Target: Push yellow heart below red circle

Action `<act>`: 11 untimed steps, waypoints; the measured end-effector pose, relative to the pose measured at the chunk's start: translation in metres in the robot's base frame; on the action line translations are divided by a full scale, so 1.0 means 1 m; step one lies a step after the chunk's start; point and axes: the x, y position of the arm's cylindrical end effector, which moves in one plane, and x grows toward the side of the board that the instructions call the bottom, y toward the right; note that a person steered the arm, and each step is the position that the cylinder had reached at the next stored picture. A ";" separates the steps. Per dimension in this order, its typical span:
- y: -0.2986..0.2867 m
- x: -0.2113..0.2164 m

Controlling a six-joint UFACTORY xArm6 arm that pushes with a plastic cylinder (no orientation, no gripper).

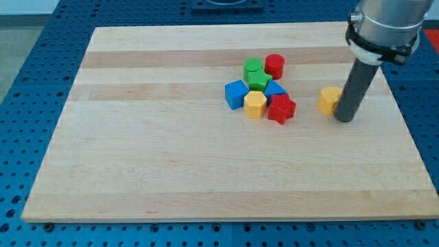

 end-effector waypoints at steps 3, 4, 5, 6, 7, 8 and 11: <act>-0.001 -0.014; 0.027 -0.033; 0.052 -0.036; 0.053 -0.036; 0.047 -0.025; 0.030 -0.020; -0.016 -0.035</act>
